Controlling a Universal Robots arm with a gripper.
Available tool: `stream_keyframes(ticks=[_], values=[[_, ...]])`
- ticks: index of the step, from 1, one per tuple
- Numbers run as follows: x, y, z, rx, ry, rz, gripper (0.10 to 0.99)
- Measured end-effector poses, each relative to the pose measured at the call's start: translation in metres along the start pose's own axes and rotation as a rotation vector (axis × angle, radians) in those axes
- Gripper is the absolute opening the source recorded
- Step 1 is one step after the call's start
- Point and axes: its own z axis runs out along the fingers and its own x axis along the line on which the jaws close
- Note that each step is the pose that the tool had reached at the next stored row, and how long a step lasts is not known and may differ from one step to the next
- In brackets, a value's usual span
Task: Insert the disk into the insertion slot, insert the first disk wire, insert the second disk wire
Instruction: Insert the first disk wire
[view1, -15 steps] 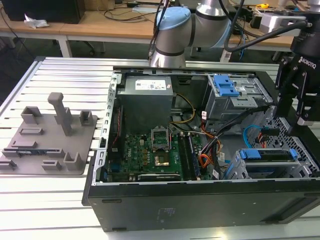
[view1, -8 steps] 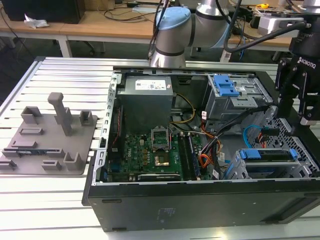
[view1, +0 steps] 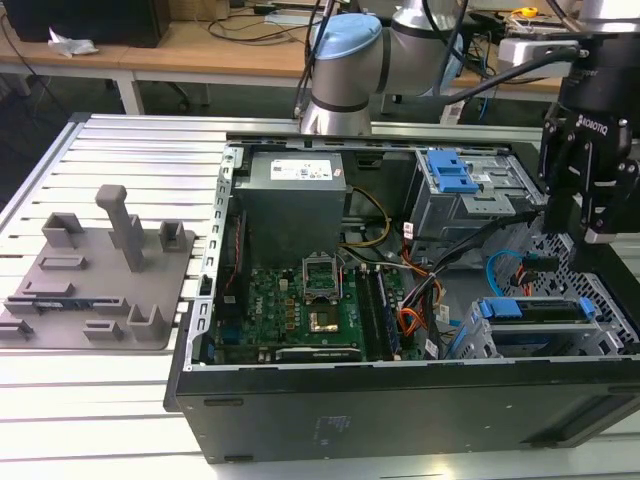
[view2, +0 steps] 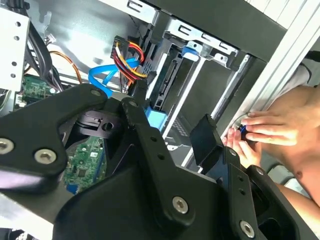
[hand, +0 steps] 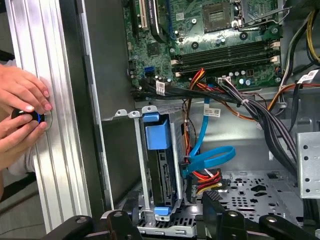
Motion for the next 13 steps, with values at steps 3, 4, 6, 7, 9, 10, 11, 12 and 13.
stream_keyframes(ticks=[3,4,6,7,9,10,11,12,13], values=[[-0.0020,0.0010,0.0062,-0.001,0.0012,0.006,0.624],[-0.0028,0.0012,0.0078,-0.001,0.0017,0.006,0.624],[-0.0060,0.0011,0.0112,-0.001,0.0054,0.006,0.612],[-0.0077,0.0009,0.0124,0.000,0.0081,0.005,0.541],[-0.0107,0.0005,0.0143,0.002,0.0214,0.001,0.471],[-0.0115,0.0006,0.0146,0.005,0.0332,-0.006,0.471],[-0.0126,0.0007,0.0142,0.006,0.0464,-0.008,0.471],[-0.0137,0.0009,0.0138,0.006,0.0565,-0.009,0.471],[-0.0155,0.0010,0.0134,0.007,0.0637,-0.010,0.471]])
